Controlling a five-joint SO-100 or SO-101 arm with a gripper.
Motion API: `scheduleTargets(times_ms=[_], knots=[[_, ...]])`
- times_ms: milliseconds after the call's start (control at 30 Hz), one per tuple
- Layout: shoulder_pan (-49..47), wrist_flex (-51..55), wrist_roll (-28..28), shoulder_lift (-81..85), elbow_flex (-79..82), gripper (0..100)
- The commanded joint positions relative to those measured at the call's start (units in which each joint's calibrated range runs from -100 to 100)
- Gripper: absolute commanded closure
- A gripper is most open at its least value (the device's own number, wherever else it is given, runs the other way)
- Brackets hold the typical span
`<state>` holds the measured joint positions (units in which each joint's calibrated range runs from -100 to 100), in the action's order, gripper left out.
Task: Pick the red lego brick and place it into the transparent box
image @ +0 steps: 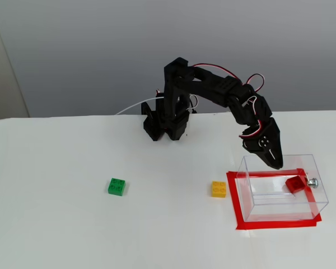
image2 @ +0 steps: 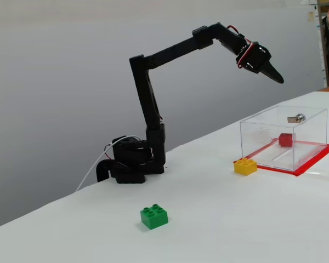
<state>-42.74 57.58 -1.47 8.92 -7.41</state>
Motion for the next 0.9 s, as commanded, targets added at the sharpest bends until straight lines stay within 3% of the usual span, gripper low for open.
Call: scheduleTargets(times_ms=[0,233,533,867], knots=[[5.43,1.08,-0.15,6.65,-1.18,98],[17.34,1.69,-0.15,18.36,4.61,98],[34.86,1.08,-0.15,42.37,26.67,98],[46.03,1.69,-0.15,65.20,48.37,98]])
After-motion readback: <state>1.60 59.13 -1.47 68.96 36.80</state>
